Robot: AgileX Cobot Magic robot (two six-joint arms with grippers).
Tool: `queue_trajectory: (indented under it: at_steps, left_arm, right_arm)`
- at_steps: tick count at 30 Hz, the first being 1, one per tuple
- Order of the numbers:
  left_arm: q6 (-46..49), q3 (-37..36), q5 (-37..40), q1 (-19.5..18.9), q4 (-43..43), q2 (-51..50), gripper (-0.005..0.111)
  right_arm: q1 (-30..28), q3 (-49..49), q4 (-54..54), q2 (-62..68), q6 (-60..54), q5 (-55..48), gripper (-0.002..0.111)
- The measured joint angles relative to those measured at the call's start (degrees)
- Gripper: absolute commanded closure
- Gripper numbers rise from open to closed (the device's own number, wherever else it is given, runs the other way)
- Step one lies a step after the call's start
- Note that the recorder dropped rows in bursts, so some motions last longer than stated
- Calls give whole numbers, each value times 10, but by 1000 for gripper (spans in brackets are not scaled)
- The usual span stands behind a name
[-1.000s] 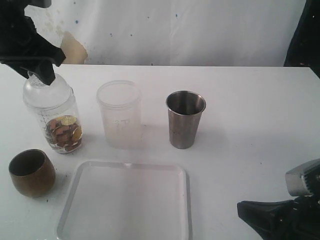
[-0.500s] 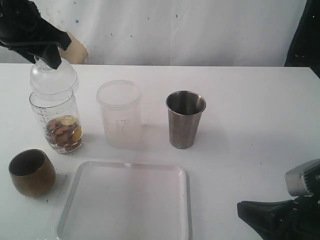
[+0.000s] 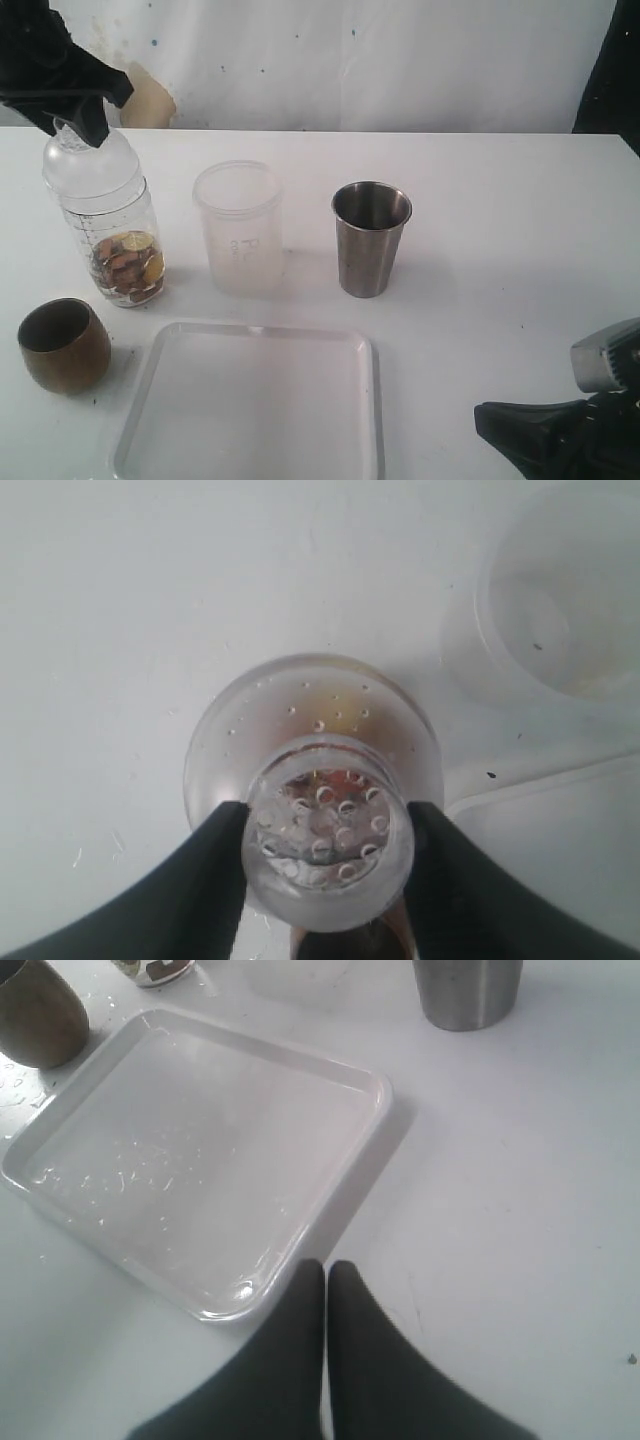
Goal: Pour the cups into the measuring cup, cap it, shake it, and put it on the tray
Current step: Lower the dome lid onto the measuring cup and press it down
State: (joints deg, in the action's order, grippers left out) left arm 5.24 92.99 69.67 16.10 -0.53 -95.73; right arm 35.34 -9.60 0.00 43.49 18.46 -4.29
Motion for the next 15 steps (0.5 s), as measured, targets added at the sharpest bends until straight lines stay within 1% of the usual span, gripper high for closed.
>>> queue_trajectory:
  at_steps: [7, 15]
  left_arm:
    - [-6, 0, 1, 0, 1, -29, 107]
    - [-16, 1, -2, 0, 0, -32, 107]
  right_arm:
    - [0, 0, 0, 0, 0, 0, 108]
    - [0, 0, 0, 0, 0, 0, 108]
